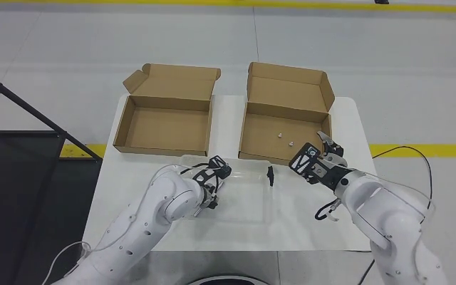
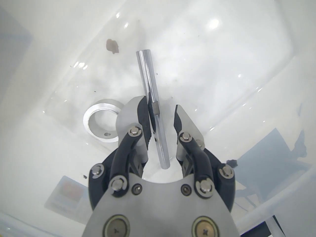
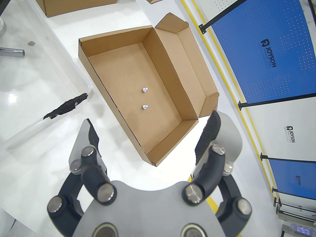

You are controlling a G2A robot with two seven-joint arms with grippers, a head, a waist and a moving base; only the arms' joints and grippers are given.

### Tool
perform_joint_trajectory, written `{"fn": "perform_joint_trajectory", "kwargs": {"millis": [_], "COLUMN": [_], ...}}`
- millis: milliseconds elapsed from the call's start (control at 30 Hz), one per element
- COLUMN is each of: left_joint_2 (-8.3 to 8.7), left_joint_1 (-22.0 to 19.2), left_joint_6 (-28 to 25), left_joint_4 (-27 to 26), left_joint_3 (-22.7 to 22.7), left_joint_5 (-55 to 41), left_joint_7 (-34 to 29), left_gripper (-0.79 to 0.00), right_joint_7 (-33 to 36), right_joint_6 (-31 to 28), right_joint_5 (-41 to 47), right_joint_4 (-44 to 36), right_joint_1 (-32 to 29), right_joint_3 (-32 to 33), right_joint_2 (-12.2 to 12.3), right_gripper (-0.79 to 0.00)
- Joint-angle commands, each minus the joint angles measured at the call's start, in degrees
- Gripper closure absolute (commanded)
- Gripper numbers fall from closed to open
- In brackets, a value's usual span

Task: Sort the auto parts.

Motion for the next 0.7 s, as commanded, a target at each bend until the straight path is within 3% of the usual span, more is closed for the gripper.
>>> {"fn": "perform_joint_trajectory", "kwargs": {"millis": [0, 100, 133, 333, 667], "left_joint_2": [-0.04, -0.09, -0.08, 0.11, 1.48], "left_joint_1": [-0.2, -0.37, -0.42, -0.08, 3.63], "left_joint_6": [0.01, 0.13, 0.16, 1.38, 1.37], "left_joint_4": [0.28, 0.43, 0.39, -2.68, -11.14], "left_joint_3": [0.14, 0.21, 0.16, -1.6, -11.18], "left_joint_5": [-0.07, -0.18, -0.08, -0.45, -5.72], "left_joint_7": [-0.29, -0.52, -0.54, 0.32, 3.5], "left_gripper": [-0.182, -0.015, 0.0, 0.0, 0.0], "right_joint_7": [0.0, 0.0, 0.0, 0.0, 0.0], "right_joint_6": [0.0, 0.0, 0.0, 0.0, 0.0], "right_joint_5": [0.0, 0.0, 0.0, 0.0, 0.0], "right_joint_4": [0.0, 0.0, 0.0, 0.0, 0.0], "right_joint_1": [0.0, 0.0, 0.0, 0.0, 0.0], "right_joint_3": [0.0, 0.0, 0.0, 0.0, 0.0], "right_joint_2": [0.0, 0.0, 0.0, 0.0, 0.0], "right_gripper": [-0.785, -0.785, -0.785, -0.785, -0.785]}}
